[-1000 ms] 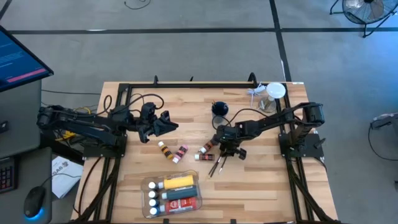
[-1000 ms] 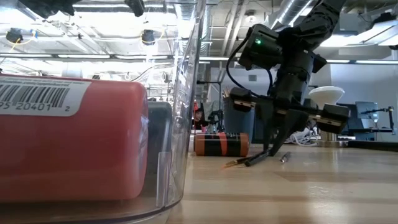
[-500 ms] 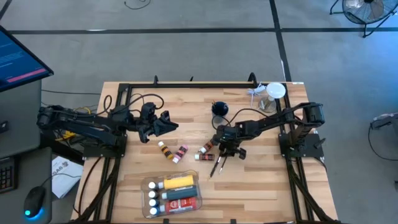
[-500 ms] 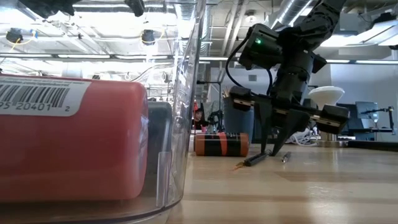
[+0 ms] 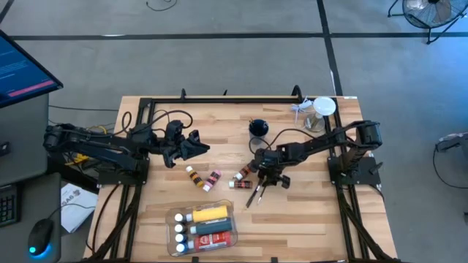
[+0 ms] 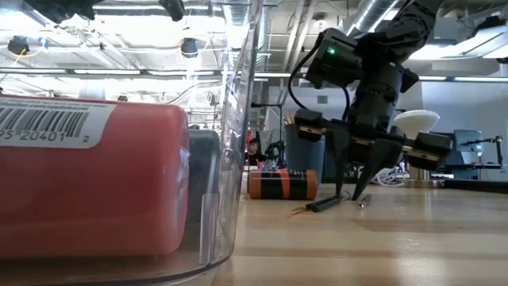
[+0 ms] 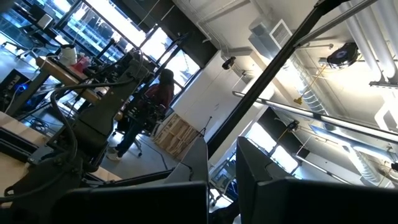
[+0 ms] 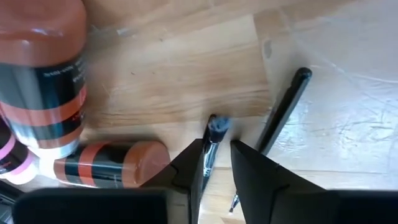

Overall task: Pick & Place Paint Supplies
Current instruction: Put the paint brush into the blue cup

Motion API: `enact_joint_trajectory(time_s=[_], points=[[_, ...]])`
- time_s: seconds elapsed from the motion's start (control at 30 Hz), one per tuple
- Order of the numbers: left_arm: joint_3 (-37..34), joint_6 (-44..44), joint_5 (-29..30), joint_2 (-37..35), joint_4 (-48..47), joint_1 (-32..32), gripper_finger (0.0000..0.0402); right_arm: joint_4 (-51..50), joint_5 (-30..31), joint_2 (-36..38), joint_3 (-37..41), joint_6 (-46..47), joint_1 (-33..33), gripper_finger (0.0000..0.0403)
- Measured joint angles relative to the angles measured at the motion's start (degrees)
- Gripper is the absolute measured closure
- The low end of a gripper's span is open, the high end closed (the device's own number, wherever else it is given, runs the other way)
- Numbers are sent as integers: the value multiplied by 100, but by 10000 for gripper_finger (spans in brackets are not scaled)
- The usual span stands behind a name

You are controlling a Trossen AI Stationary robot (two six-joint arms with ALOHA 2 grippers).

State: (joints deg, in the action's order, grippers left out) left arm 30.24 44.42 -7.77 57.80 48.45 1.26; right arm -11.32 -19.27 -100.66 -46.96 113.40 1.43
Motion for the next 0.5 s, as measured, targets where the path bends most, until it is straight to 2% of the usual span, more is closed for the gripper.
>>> enact_joint_trajectory(time_s=[0.37,0.5], points=[[0,0,0,0,-2,0,400,-37,-14,34,6,0,18,339],[0,0,0,0,-2,0,400,-159,167,177,20,4,29,339]])
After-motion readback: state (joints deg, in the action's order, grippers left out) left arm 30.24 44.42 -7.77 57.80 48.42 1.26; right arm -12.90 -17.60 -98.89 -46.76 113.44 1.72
